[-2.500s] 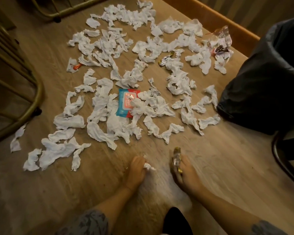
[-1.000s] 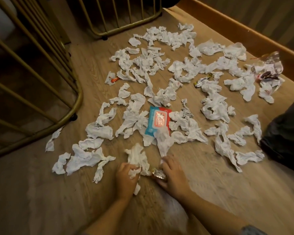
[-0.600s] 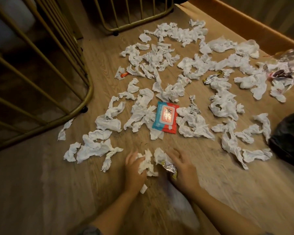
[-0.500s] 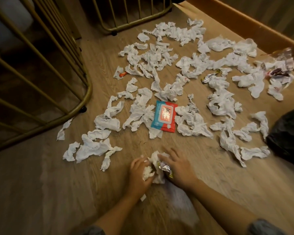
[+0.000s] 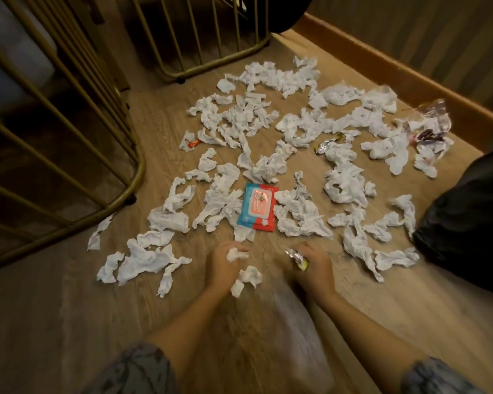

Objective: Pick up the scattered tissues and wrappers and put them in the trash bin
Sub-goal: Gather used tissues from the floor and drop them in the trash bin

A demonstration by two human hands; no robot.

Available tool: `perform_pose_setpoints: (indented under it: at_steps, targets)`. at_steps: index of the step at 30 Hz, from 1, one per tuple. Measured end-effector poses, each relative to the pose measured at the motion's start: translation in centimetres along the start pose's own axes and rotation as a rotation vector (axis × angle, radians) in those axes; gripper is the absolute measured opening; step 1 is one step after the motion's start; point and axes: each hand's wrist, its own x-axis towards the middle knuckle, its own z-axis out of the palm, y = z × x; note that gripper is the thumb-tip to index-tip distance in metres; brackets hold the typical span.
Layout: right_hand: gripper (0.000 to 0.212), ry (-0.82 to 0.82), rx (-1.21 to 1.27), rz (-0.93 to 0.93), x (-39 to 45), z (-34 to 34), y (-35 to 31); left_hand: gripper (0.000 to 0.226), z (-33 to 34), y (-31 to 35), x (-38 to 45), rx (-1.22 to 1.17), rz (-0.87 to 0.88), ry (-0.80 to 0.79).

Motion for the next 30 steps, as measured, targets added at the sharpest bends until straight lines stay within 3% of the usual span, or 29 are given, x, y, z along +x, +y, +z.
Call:
perform_pose_setpoints:
  at_steps: [3,5,8,10,14,19,23,26,30]
  targets:
    - [0.023,0.100,0.072,0.064,5.0,-2.7,-1.9,0.018,-1.3,7.1,2.8,0.101,0.101,-0.102]
    - [0.022,0.100,0.080,0.023,7.8,-5.2,-2.7,0.032,-2.0,11.7,3.8,0.203,0.238,-0.135]
    - [0.047,0.144,0.035,-0.034,10.7,-9.5,-3.8,0.051,-2.3,18.1,4.0,0.333,0.407,-0.161]
    - [0.058,0.190,0.048,-0.038,12.0,-12.7,-4.2,0.069,-1.9,22.0,3.9,0.361,0.432,-0.161]
    - [0.071,0.305,0.094,-0.051,13.0,-18.6,-4.8,0.077,0.0,27.9,3.7,0.144,0.428,-0.131]
    - [0.046,0.448,-0.082,0.041,12.6,-25.6,-3.8,0.021,4.9,34.0,3.3,0.030,0.572,-0.177]
    - [0.009,0.543,-0.108,0.106,11.0,-31.5,-2.9,0.021,10.5,38.9,1.8,-0.068,0.699,-0.265]
    - [0.009,0.685,-0.005,0.287,10.5,-35.2,-2.4,0.020,14.7,42.0,-0.1,-0.206,0.674,-0.332]
    - [0.050,0.956,0.246,0.734,10.3,-40.2,-1.5,0.012,20.5,45.0,-2.1,-0.385,0.624,-0.432]
